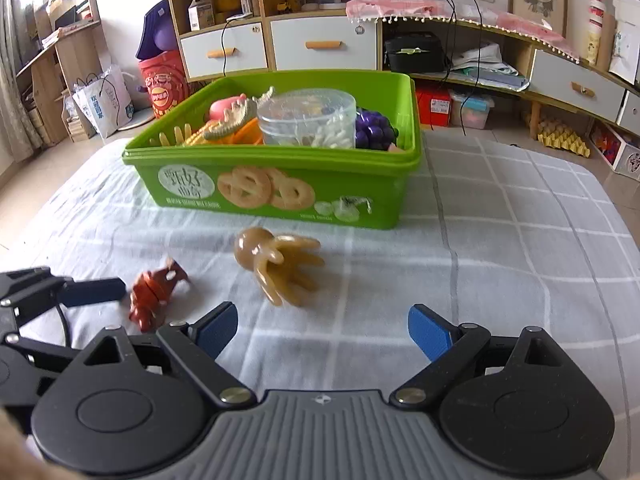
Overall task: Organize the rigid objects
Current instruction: 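Grasp the orange figurine with the left tool while the right tool grasps the brown hand toy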
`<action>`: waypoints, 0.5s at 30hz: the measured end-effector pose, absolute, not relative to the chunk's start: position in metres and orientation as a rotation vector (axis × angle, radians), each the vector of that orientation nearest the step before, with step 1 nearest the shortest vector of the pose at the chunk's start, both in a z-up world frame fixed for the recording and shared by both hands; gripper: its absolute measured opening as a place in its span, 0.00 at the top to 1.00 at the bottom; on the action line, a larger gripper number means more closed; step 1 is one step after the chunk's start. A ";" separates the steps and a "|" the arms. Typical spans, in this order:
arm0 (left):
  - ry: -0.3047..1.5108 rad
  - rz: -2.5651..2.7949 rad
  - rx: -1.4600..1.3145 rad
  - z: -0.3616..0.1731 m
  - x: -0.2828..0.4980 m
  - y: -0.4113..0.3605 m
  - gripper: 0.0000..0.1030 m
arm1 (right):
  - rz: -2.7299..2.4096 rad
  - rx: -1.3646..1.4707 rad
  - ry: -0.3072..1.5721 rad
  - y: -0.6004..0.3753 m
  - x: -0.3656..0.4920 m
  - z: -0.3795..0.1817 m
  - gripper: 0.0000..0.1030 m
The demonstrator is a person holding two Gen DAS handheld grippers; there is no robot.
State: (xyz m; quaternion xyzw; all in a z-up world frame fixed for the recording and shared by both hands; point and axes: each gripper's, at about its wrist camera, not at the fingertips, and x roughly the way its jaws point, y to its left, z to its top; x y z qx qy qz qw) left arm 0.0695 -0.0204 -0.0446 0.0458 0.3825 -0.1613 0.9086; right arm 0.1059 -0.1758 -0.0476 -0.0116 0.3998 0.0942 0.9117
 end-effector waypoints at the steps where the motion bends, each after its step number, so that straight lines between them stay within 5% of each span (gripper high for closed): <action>1: 0.790 -0.328 0.093 -0.044 0.071 -0.021 0.36 | 0.193 -0.021 0.821 -0.175 0.107 -0.047 0.32; 15: 0.792 -0.280 0.071 -0.041 0.078 -0.021 0.63 | 0.173 -0.045 0.761 -0.157 0.135 -0.053 0.40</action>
